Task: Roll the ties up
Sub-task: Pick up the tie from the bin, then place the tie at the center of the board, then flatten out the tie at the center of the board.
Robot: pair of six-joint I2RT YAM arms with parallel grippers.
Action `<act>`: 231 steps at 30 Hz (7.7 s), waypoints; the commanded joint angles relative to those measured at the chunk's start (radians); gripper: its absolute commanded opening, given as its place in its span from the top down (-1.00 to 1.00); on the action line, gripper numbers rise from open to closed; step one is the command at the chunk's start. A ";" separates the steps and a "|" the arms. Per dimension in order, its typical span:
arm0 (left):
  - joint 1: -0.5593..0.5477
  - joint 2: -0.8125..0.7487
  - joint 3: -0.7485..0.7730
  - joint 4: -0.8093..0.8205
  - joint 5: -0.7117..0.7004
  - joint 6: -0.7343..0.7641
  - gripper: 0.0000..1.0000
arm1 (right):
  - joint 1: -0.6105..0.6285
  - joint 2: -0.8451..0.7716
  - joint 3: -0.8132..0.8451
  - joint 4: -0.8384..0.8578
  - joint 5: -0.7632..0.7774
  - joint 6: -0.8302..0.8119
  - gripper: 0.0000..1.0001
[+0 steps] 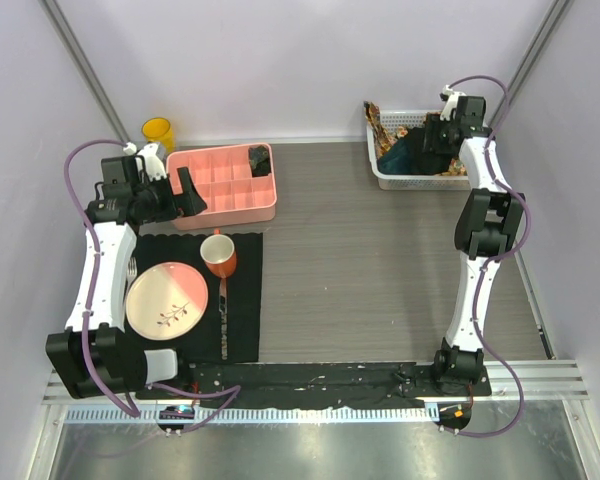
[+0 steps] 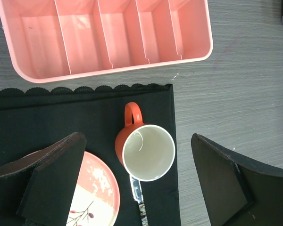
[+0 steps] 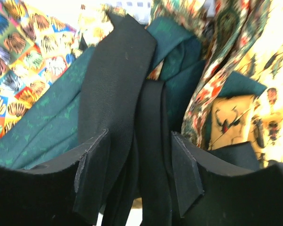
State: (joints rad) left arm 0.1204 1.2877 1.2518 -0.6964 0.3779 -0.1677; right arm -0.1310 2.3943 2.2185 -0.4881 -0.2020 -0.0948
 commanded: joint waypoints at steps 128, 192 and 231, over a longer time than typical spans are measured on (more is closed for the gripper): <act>-1.007 0.654 0.094 0.207 -0.243 0.497 0.92 | 0.116 -0.682 -0.892 -0.345 -0.171 -0.008 0.29; -0.728 0.319 -0.086 0.152 0.015 0.418 -0.66 | 0.199 -0.902 -0.870 -0.743 -0.082 -1.257 0.99; -0.745 0.743 0.296 -0.040 -0.044 0.369 -0.32 | 0.260 -1.109 -1.136 -0.374 -0.007 -1.044 0.22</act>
State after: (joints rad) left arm -0.6720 2.1056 1.5879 -0.7002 0.3012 0.1951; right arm 0.1490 1.2228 0.9409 -0.7303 -0.1921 -1.3746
